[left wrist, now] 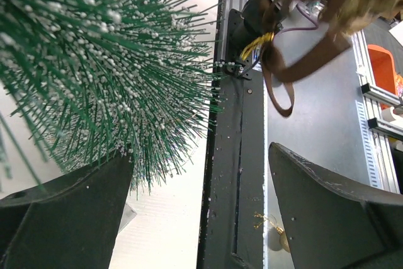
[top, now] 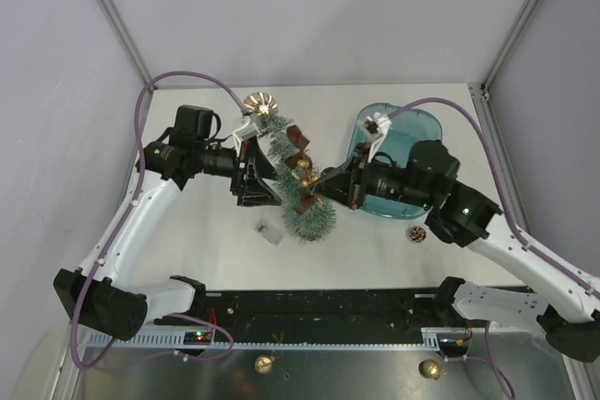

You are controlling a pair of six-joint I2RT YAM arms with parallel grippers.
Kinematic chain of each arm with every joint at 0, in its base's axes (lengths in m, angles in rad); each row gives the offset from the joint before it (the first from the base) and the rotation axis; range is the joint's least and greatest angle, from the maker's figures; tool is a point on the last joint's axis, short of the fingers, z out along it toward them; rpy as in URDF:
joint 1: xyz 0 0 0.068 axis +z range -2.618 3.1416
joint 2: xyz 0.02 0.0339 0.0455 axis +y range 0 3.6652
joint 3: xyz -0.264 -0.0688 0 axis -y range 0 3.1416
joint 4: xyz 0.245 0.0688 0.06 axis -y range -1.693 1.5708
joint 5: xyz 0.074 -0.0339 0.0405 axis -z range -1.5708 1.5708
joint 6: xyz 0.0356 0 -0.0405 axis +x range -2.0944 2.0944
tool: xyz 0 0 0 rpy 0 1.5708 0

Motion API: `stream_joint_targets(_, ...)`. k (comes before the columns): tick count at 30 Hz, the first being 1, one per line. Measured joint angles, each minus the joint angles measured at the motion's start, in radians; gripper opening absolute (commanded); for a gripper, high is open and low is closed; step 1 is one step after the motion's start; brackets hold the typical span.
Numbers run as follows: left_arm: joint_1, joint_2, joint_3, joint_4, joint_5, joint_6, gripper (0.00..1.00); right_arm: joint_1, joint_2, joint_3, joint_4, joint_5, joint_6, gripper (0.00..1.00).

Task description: Decorate the small christmas tree

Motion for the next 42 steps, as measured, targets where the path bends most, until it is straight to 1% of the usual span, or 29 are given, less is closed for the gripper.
stream_joint_targets(3,-0.001,0.000,0.000,0.000,0.000,0.000,0.92,0.039,0.051,0.000,0.000,0.010,-0.009,0.06)
stream_joint_targets(7,-0.005,0.000,0.000,0.000,0.004,0.000,0.92,0.060,0.086,0.000,-0.005,0.056,-0.029,0.07)
stream_joint_targets(15,-0.020,0.000,0.000,0.000,0.009,0.000,0.91,0.145,0.119,0.000,-0.039,0.248,-0.101,0.13)
stream_joint_targets(20,-0.028,0.000,0.000,0.001,0.009,0.000,0.91,0.209,0.148,0.000,-0.074,0.409,-0.142,0.15)
stream_joint_targets(27,-0.033,0.000,0.000,0.001,0.011,0.000,0.90,0.275,0.150,0.000,-0.106,0.580,-0.176,0.21)
stream_joint_targets(33,-0.041,0.000,0.000,0.001,0.015,0.000,0.90,0.301,0.171,0.000,-0.127,0.642,-0.178,0.29)
stream_joint_targets(38,-0.043,0.000,0.000,0.001,0.016,0.000,0.90,0.315,0.178,-0.019,-0.133,0.663,-0.174,0.35)
stream_joint_targets(42,-0.043,0.000,0.000,0.002,0.016,0.000,0.90,0.320,0.172,-0.032,-0.134,0.676,-0.173,0.43)
